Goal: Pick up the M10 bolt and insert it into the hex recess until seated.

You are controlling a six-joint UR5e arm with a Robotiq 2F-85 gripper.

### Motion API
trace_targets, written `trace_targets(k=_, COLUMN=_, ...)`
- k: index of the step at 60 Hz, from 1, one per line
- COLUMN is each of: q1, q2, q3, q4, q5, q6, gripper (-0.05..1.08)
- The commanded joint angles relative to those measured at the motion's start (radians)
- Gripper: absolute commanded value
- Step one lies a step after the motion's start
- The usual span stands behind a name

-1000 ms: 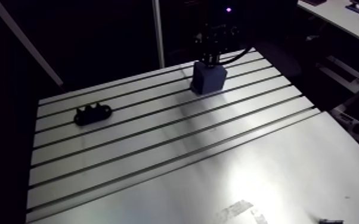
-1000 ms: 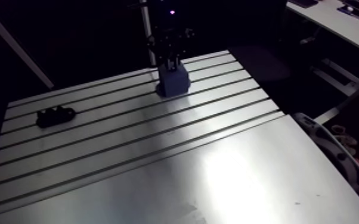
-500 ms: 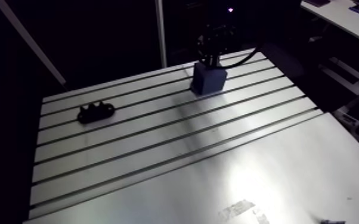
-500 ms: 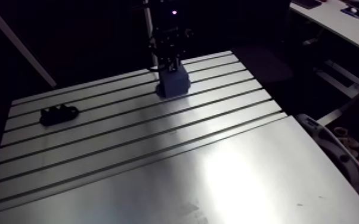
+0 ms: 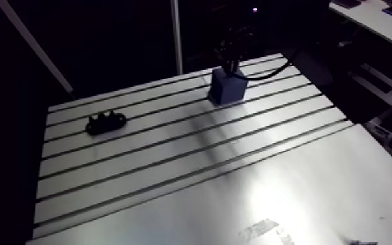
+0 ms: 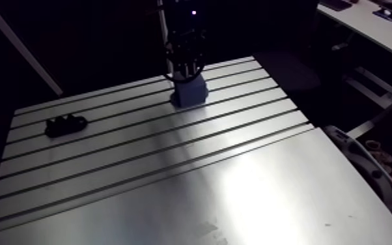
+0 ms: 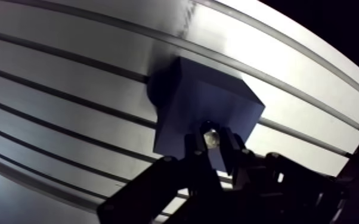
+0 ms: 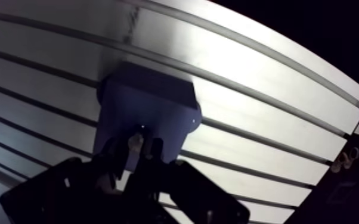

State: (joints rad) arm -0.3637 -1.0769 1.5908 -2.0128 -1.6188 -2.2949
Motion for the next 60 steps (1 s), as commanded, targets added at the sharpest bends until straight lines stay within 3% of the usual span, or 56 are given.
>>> trace_targets(k=1, q1=0.0, q2=0.001, q3=0.005, q4=0.002, q5=0.0, q6=-0.072, gripper=0.81)
trace_targets(k=42, q1=-0.001, q2=0.001, q3=0.008, q4=0.001, q5=0.0, q6=-0.139, gripper=0.79)
trace_targets(k=44, q1=0.0, q2=0.001, q3=0.01, q4=0.0, q5=0.001, q6=-0.139, gripper=0.75)
trace_targets(k=46, q1=0.0, q2=-0.001, q3=0.013, q4=-0.008, q5=0.0, q6=-0.134, gripper=0.55)
trace_targets(k=47, q1=0.0, q2=-0.001, q3=0.013, q4=-0.008, q5=0.0, q6=-0.134, gripper=0.55)
trace_targets(k=48, q1=0.0, q2=-0.001, q3=0.013, q4=-0.009, q5=0.0, q6=-0.13, gripper=0.38)
trace_targets(k=49, q1=0.0, q2=-0.001, q3=0.013, q4=-0.009, q5=0.0, q6=-0.13, gripper=0.38)
trace_targets(k=50, q1=0.0, q2=-0.002, q3=0.013, q4=-0.01, q5=0.0, q6=-0.127, gripper=0.21)
trace_targets(k=52, q1=0.0, q2=-0.002, q3=0.013, q4=-0.01, q5=-0.002, q6=-0.125, gripper=0.15)
trace_targets(k=60, q1=0.0, q2=-0.002, q3=0.01, q4=-0.011, q5=-0.002, q6=-0.119, gripper=0.11)
